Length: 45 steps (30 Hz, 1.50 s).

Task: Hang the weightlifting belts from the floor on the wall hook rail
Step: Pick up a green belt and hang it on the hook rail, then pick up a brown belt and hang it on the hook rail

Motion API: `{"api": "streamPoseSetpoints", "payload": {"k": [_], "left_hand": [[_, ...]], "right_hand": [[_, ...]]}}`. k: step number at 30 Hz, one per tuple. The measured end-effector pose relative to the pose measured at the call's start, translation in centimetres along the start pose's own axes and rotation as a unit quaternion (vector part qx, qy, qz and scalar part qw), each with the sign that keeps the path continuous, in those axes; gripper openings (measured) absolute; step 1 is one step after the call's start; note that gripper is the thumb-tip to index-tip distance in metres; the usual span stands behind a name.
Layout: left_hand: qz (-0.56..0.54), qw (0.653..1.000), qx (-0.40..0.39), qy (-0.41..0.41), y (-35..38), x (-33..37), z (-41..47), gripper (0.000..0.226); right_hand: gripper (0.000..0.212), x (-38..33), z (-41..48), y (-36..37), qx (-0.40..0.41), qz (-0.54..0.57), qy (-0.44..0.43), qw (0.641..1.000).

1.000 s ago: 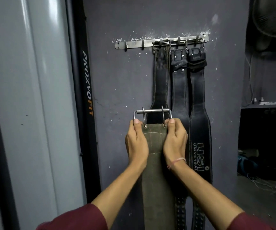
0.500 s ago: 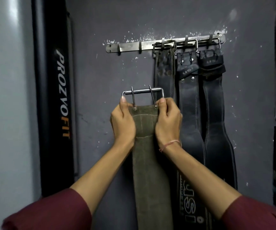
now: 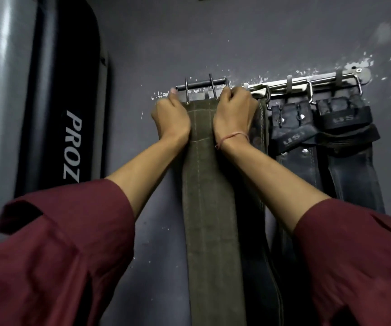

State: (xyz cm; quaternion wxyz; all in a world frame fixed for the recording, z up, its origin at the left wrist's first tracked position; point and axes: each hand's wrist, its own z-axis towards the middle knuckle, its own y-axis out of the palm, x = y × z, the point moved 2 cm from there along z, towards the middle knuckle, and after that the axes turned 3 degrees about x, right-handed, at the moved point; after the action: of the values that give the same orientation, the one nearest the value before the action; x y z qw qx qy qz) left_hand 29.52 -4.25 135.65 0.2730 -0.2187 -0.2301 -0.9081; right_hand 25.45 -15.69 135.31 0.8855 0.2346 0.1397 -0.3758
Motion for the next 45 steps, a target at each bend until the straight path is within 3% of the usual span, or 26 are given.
{"api": "streamPoseSetpoints", "payload": {"k": [8,12,16,19,23,27,30,35,40,45], "left_hand": [[-0.009,0.993,-0.092,-0.077,3.3,-0.4,1.9,0.044],[0.000,0.989,-0.120,-0.089,3.3,-1.9,0.7,0.046],[-0.021,0.992,-0.093,-0.077,2.2,-2.6,-0.7,0.054],[-0.029,0.994,-0.101,-0.042,0.2,-3.4,-3.8,0.050],[-0.042,0.988,-0.142,-0.040,-3.3,-8.2,-10.7,0.035],[-0.015,0.982,-0.180,-0.054,-9.4,-12.2,-18.4,0.024],[-0.019,0.972,-0.222,-0.068,-15.7,-13.3,-23.3,0.022],[-0.049,0.935,-0.311,-0.162,-26.2,-14.1,-31.8,0.021],[-0.018,0.881,-0.364,-0.301,-36.9,-16.1,-44.1,0.017],[0.070,0.835,-0.407,-0.364,-46.0,-18.1,-57.5,0.015]], "right_hand": [[0.029,1.0,2.7,1.1,-0.054,-0.079,0.040,0.995],[0.027,1.9,1.7,1.1,-0.077,-0.117,-0.003,0.990],[0.026,2.0,-0.4,0.1,-0.108,-0.045,-0.004,0.993],[0.046,2.4,-4.2,-0.6,-0.153,-0.013,-0.053,0.987],[0.063,4.3,-11.5,-3.0,-0.169,-0.051,-0.086,0.981],[0.059,5.7,-20.3,-7.1,-0.203,-0.061,-0.030,0.977],[0.054,5.7,-27.2,-10.5,-0.256,-0.058,0.063,0.963],[0.045,3.6,-38.4,-17.3,-0.305,-0.056,0.191,0.931],[0.037,2.2,-50.9,-25.6,-0.359,-0.088,0.301,0.879],[0.026,2.7,-63.9,-34.2,-0.396,-0.099,0.408,0.817]]}}
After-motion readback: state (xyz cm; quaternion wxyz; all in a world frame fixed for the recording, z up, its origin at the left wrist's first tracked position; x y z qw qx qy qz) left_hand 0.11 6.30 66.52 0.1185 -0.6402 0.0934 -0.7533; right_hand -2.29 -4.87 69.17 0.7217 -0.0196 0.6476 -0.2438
